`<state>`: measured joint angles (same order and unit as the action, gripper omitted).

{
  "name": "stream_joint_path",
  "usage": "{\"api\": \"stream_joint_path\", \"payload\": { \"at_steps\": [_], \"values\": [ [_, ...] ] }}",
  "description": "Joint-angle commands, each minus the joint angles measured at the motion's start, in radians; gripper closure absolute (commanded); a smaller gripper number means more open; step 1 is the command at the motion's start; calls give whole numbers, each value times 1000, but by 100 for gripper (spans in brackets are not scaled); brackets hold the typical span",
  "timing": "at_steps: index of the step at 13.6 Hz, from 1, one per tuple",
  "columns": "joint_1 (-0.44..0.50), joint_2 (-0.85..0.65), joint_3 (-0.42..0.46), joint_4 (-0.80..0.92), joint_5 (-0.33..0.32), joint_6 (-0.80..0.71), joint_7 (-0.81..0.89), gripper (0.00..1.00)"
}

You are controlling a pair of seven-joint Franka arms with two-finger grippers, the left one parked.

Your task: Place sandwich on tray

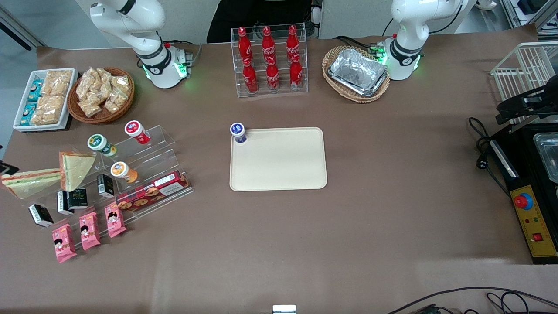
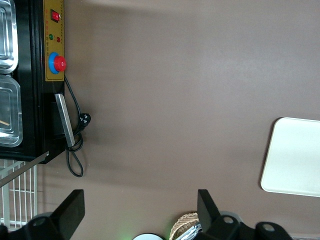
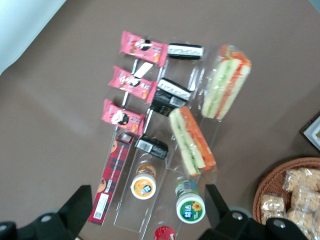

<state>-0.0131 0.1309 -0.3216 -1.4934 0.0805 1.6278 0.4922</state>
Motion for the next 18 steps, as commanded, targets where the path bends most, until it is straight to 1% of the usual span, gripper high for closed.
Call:
{"api": "stream_joint_path", "payload": {
  "at_steps": [1, 2, 5, 10, 13, 15, 18],
  "values": [
    [-4, 10, -50, -7, -42, -17, 34, 0],
    [-4, 12, -57, -28, -74, -16, 36, 0],
    [-8, 10, -114, -100, -71, 23, 37, 0],
    [-8, 36, -117, -185, -79, 147, 52, 0],
    [-25, 93, -120, -189, -80, 202, 55, 0],
    [-36, 102, -120, -223, -80, 251, 52, 0],
    [-39, 144, -122, -237, -99, 311, 54, 0]
  ]
}}
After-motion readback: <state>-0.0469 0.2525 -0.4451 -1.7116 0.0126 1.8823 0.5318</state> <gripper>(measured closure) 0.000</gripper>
